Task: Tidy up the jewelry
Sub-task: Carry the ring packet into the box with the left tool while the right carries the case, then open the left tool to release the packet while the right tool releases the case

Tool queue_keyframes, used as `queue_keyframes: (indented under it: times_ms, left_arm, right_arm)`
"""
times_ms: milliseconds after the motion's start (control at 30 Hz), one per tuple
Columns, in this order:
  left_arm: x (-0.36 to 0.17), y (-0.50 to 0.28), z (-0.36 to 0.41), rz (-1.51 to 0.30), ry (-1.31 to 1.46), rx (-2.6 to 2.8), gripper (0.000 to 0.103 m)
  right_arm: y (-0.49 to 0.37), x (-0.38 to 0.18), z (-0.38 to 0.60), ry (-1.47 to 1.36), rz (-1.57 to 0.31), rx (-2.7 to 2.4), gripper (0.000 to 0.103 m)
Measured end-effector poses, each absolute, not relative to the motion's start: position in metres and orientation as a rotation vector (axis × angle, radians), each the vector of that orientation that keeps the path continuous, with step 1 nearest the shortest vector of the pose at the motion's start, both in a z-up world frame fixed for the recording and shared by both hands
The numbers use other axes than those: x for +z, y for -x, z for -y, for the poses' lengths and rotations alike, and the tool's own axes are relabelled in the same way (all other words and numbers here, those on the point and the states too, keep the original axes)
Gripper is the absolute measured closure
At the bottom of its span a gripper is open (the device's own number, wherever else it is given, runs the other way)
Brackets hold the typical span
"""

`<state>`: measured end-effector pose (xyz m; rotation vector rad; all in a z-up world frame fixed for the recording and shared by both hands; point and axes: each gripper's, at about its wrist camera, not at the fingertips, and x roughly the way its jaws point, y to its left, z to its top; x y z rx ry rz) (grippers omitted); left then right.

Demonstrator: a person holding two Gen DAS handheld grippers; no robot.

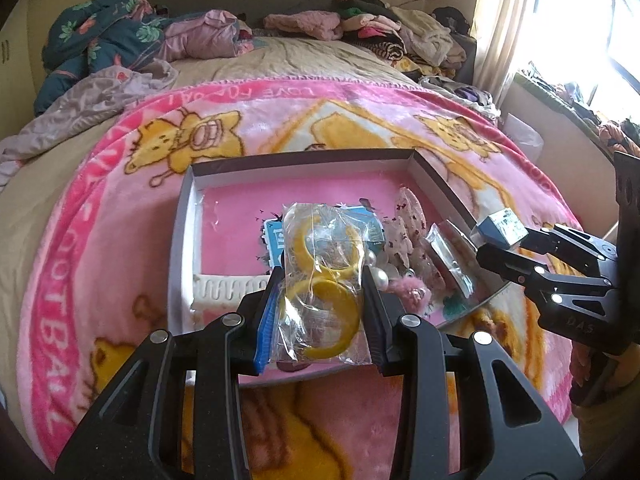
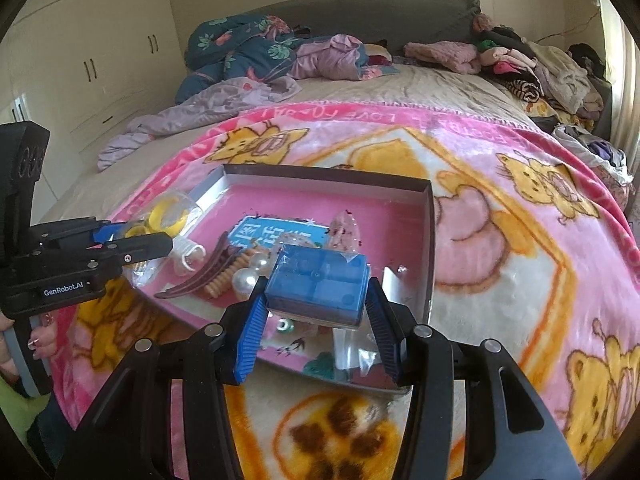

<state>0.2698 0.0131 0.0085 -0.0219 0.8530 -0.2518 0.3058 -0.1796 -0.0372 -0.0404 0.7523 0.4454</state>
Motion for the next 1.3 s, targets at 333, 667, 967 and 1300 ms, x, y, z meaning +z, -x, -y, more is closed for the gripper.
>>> queue_keyframes:
  times_ms: [333, 667, 967, 1300]
  left_arm:
    - [-0.010, -0.286, -0.007, -0.889, 0.024, -0.254, 0.074]
    - [-0.023, -0.291, -0.010, -0.915, 0.027, -0.245, 0.072]
    - [-0.014, -0.278, -0.012, -0.890, 0.020, -0.243, 0.058]
    - [0.016, -0.239, -0.017, -0.827, 0.035, -0.222, 0.041]
  right_arm:
    - [-0.326, -0.054, 0.179, 0.049, -0.787, 0.429, 0.056]
    - [-0.329, -0.071, 0.163, 0.070, -0.828, 0.457, 0.055]
    - [-0.313, -0.060, 0.166, 0.076, -0.798, 0.445, 0.038]
    - [-0.273, -0.030, 0.183, 0.043, -0.714, 0.406, 0.013]
